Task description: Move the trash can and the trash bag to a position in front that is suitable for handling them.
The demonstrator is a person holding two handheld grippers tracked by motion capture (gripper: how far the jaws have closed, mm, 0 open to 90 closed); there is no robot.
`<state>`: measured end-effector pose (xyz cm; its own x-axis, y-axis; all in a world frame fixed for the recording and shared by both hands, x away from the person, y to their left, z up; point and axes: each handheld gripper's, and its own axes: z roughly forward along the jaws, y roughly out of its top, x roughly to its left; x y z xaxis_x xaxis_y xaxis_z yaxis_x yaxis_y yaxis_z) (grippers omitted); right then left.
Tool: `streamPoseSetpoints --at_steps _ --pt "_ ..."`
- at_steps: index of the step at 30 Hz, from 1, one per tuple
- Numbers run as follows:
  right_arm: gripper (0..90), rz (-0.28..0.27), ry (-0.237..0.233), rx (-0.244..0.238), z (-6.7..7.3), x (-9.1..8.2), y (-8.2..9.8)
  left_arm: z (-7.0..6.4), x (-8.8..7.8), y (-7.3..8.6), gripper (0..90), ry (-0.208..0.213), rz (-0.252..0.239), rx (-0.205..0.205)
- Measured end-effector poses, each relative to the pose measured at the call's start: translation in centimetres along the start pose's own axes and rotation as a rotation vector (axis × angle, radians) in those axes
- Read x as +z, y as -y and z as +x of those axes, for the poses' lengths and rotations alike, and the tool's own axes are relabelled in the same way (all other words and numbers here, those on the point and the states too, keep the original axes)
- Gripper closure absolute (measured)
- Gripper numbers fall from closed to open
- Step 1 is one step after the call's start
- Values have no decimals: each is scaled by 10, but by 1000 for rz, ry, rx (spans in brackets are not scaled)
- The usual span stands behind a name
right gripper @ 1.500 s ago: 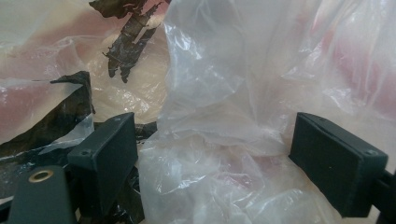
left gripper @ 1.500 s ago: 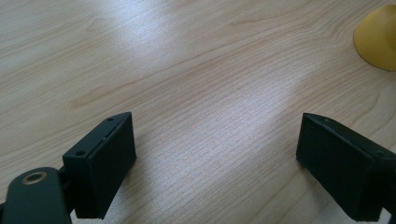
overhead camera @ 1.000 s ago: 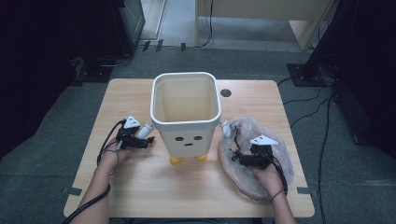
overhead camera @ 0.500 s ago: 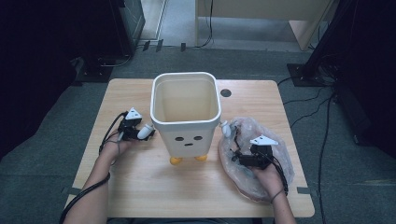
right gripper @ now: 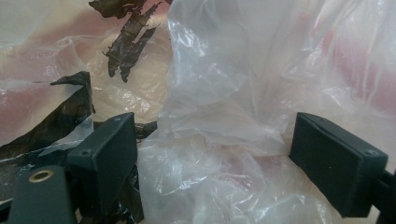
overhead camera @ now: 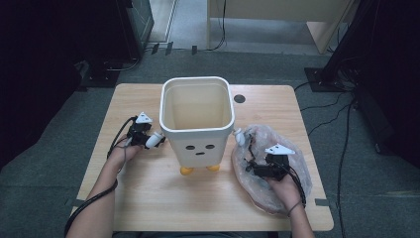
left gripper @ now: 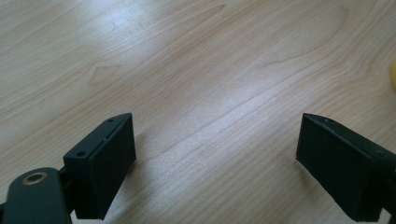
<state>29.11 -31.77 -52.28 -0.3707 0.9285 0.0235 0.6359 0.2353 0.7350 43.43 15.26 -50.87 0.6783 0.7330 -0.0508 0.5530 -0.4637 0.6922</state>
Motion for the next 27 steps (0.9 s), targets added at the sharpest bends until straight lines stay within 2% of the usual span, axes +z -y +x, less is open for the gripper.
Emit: streamPoseSetpoints --at_steps 2,3,4,5,6,7,8,9,10,11,12,17,21,24,27 --pt "147 0 0 0 0 0 0 2 -3 -4 115 -5 11 -80" --pt "147 0 0 1 0 0 0 2 -3 -4 88 -5 11 -80" --pt "147 0 0 1 0 0 0 3 -4 -5 87 -7 0 -106" --pt "147 0 0 0 0 0 0 3 -6 -7 87 -14 -4 -114" --pt "147 0 0 1 0 0 0 3 -9 -10 88 -61 -4 -98" --pt "147 0 0 1 0 0 0 2 -10 -12 90 -97 19 -98" --pt "147 0 0 0 0 0 0 2 -10 -12 116 -97 19 -98" --pt "147 0 0 0 0 0 0 2 -10 -14 130 -85 47 -126" --pt "147 0 0 0 0 0 0 1 -12 -15 129 -38 45 -155" --pt "147 0 1 -1 0 0 0 -1 -18 -17 129 62 24 -160" --pt "147 0 1 -1 0 0 0 -1 -21 -18 129 94 26 -152" --pt "147 0 1 -2 0 0 0 -5 -28 -26 131 103 44 -139" --pt "147 0 0 -2 0 0 0 -8 -35 -33 131 86 21 -131" --pt "147 -1 1 -2 0 0 0 -9 -39 -38 131 50 47 -130" --pt "147 -1 0 -2 0 0 0 -11 -41 -41 131 54 35 -123"
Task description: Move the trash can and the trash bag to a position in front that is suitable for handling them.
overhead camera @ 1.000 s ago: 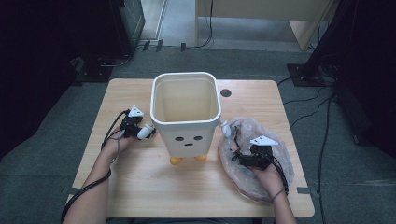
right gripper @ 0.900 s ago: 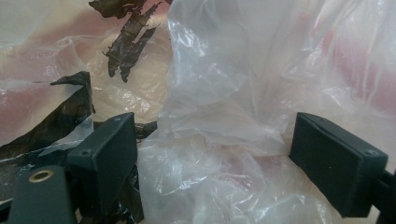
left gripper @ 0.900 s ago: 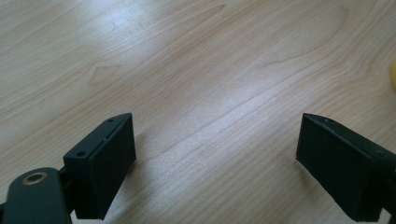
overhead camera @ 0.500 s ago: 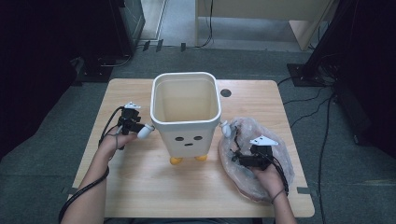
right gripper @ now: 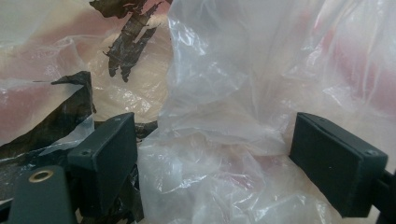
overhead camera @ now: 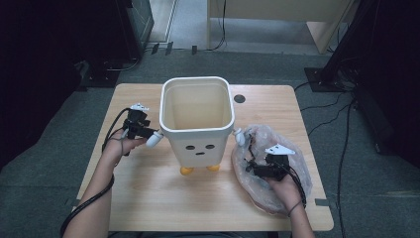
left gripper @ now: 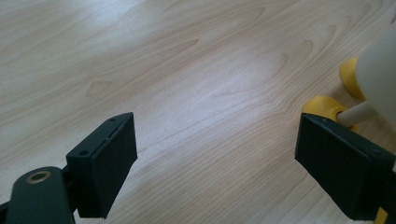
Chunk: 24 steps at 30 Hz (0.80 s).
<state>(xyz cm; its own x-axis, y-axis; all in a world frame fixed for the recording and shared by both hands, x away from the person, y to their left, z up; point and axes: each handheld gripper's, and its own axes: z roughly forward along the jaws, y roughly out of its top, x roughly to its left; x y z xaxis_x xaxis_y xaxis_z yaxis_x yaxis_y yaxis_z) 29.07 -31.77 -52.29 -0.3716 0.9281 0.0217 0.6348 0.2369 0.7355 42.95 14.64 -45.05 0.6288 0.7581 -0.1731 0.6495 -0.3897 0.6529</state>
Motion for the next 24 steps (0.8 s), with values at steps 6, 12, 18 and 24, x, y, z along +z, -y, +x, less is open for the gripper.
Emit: streamPoseSetpoints --at_steps 6,12,18,24 --pt "147 1 1 0 0 0 0 -4 -13 -9 131 13 -51 -20" --pt "147 1 1 0 0 0 0 -8 -30 -18 131 10 -81 -14" --pt "147 0 1 1 0 0 0 -13 -41 -25 131 -6 -139 14" --pt "147 1 1 2 1 0 0 -15 -49 -29 131 -24 -188 -1"
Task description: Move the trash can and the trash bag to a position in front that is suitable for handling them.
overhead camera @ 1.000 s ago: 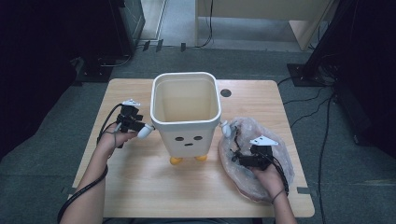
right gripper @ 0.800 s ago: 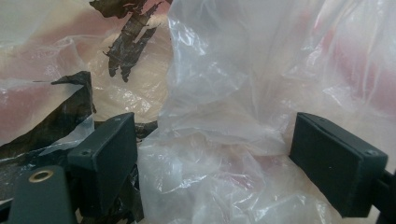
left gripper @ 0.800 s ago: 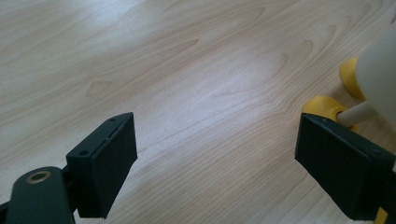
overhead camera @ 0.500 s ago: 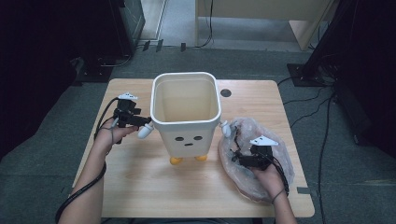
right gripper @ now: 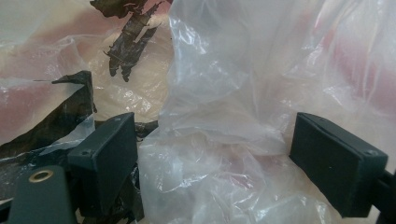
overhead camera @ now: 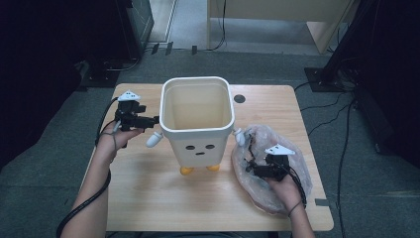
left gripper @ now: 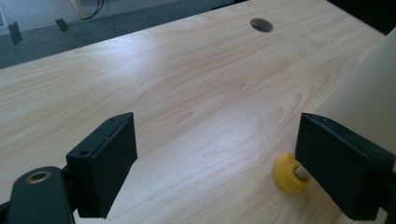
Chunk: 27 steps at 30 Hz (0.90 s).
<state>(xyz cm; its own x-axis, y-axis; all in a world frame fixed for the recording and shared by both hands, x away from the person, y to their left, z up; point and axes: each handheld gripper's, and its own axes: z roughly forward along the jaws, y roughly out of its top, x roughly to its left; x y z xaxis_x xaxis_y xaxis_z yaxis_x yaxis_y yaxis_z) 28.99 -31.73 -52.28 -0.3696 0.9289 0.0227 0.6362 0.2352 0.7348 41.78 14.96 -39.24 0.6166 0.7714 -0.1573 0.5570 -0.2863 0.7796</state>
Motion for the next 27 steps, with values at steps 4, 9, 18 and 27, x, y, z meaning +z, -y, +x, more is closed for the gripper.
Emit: streamPoseSetpoints --at_steps 4,9,18,27 --pt "147 0 0 0 0 0 0 -2 -8 -7 132 37 -14 -30" --pt "147 0 0 0 0 0 0 -6 -15 -12 318 75 -44 -38" --pt "147 0 1 0 0 0 0 -18 -35 -25 289 71 -102 -8" --pt "147 1 0 0 1 0 0 -26 -43 -42 342 104 -138 -20"
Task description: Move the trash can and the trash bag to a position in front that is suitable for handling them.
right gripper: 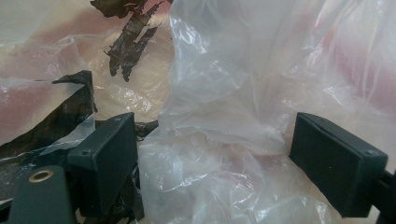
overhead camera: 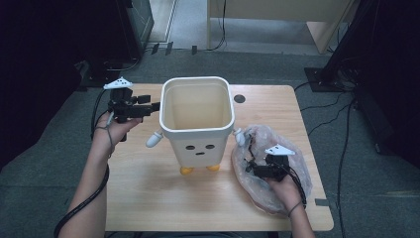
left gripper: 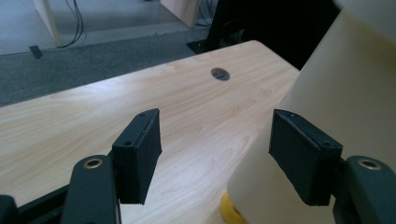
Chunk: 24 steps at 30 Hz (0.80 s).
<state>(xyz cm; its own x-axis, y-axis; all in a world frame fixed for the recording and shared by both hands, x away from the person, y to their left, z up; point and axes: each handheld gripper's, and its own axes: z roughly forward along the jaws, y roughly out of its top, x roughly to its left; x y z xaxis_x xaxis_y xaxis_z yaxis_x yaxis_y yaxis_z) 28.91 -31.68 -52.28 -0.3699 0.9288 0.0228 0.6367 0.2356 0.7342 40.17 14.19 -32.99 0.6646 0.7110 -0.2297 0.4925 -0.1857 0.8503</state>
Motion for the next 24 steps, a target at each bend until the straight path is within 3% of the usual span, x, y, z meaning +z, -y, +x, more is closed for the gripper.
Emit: streamPoseSetpoints --at_steps 7,10,13,18,21,24 --pt "147 1 -1 -3 0 0 0 -15 -17 -22 344 9 -59 -13" --pt "147 2 -1 0 1 -1 0 -20 -23 -29 344 4 -71 7" --pt "147 1 0 2 1 -1 1 -20 -26 -38 337 17 -102 2" --pt "147 1 0 3 1 -1 1 -19 -26 -47 307 17 -108 9" --pt "147 0 0 3 1 -1 1 -24 -30 -60 294 45 -140 19" --pt "147 1 0 3 1 -1 1 -29 -28 -67 294 72 -124 51"
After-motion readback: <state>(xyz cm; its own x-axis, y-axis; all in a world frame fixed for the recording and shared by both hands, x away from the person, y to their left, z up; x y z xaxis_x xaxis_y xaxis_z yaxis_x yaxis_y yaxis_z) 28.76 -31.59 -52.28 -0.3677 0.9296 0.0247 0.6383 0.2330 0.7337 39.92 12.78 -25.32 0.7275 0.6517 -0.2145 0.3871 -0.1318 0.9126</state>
